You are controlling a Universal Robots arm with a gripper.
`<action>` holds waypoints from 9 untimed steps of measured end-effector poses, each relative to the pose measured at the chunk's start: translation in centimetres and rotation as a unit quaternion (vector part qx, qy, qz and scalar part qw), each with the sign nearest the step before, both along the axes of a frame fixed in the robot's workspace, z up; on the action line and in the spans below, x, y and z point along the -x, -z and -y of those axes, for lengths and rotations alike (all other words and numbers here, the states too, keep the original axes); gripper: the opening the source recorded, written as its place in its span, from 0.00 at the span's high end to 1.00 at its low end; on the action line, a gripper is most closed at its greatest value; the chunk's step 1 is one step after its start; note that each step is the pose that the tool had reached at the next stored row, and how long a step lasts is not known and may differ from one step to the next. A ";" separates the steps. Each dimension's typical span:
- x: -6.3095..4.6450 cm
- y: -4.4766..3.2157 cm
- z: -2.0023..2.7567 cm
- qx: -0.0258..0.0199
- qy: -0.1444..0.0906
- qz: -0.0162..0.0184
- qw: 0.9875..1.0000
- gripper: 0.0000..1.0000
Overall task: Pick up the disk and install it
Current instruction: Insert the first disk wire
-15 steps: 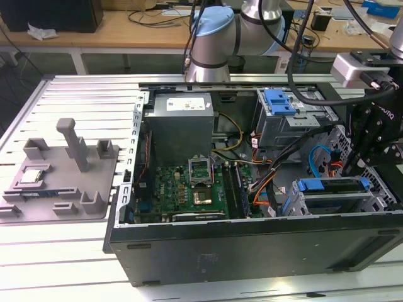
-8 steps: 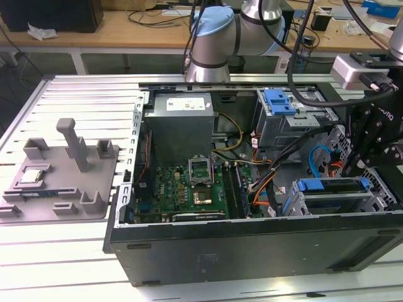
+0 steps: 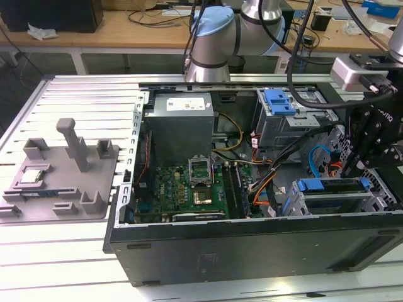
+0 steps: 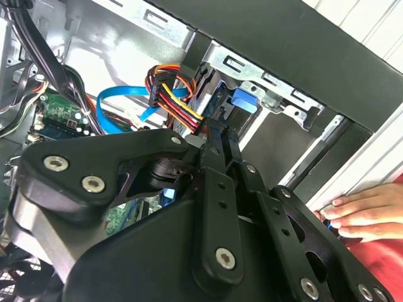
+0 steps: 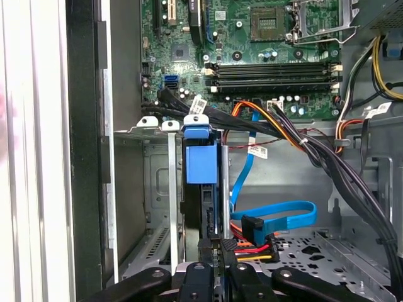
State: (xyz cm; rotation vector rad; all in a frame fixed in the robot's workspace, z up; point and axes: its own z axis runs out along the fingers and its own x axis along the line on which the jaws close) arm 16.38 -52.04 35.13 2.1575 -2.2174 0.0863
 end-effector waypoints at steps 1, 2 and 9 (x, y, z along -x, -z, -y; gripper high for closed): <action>0.0 0.02 0.00 0.000 0.000 0.000 1.000 0.84; 0.0 0.07 0.00 0.000 0.000 0.000 1.000 0.84; 0.0 0.25 0.02 0.000 0.000 0.000 1.000 0.84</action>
